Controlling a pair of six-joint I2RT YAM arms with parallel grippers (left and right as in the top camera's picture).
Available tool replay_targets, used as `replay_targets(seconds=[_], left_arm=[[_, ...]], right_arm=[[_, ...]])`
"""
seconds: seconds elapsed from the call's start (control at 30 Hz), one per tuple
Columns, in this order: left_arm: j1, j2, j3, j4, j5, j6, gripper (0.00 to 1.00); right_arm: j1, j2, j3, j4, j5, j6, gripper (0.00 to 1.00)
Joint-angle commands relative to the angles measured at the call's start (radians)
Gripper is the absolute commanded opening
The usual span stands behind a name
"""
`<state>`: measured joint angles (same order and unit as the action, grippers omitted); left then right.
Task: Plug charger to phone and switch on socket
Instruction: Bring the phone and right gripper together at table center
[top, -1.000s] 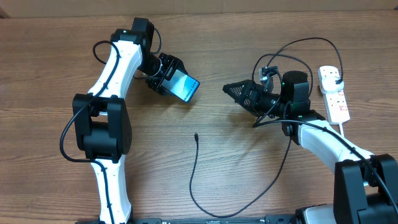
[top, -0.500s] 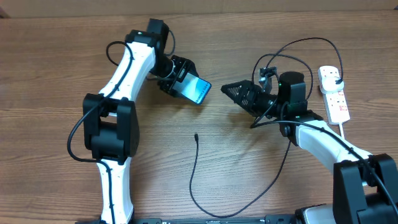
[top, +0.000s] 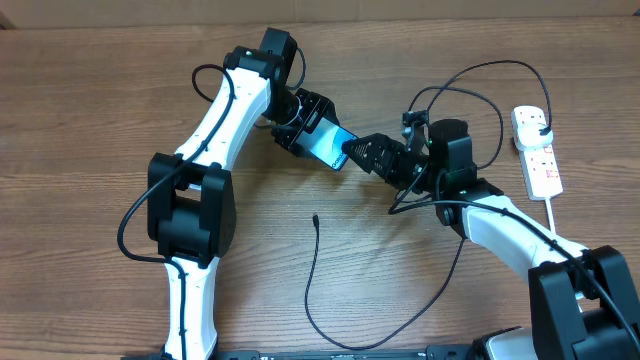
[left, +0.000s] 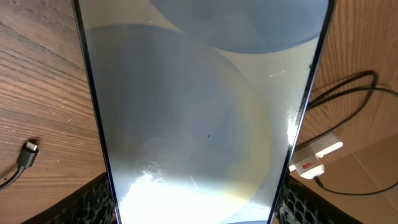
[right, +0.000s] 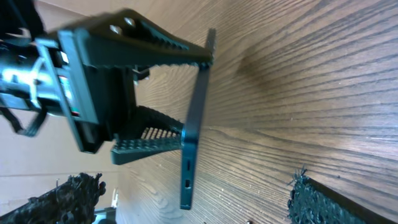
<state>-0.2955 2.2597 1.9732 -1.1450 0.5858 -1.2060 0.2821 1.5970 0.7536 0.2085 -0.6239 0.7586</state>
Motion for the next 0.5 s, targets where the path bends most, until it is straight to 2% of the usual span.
replay_targets(seconds=[0.0,0.27,0.47], left_arm=[[-0.019,0.003,0.05,-0.004,0.01,-0.004,0.04],[-0.045,0.003,0.054,-0.003,0.078,-0.033,0.04],[-0.069,0.003,0.054,0.001,0.103,-0.032,0.04]], right_arm=[[0.029,-0.001,0.012,0.006,0.066,-0.008,1.0],[0.058,-0.001,0.012,0.006,0.134,-0.004,0.93],[0.061,-0.001,0.012,0.005,0.164,-0.003,0.77]])
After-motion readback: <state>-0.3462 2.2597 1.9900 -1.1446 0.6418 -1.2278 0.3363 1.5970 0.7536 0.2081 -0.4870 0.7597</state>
